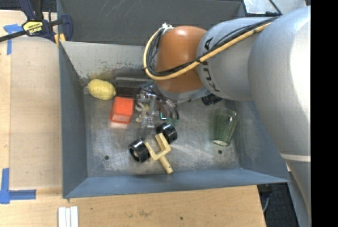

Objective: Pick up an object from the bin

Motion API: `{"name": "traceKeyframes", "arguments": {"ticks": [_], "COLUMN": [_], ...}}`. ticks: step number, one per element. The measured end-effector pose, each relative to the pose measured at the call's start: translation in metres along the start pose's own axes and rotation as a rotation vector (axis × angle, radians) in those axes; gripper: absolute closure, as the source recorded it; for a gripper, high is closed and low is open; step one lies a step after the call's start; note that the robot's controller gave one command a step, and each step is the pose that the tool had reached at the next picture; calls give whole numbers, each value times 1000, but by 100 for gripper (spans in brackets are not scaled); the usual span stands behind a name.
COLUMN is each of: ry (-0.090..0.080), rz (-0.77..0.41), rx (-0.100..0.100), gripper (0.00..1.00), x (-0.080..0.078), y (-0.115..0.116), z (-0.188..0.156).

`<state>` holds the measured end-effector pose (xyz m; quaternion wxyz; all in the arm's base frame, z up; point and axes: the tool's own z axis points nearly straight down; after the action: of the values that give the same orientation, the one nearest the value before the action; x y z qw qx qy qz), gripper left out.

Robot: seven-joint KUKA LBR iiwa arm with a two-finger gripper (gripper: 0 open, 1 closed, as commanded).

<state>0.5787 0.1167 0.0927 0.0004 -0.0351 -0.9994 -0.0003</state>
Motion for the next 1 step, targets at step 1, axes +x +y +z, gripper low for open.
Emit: {"name": "traceKeyframes", "arguments": {"ticks": [1], "ry": [-5], "rz": [-229], "rx": [-1], "gripper": [100], "x": [-13], "y": [7], "z": [7]}}
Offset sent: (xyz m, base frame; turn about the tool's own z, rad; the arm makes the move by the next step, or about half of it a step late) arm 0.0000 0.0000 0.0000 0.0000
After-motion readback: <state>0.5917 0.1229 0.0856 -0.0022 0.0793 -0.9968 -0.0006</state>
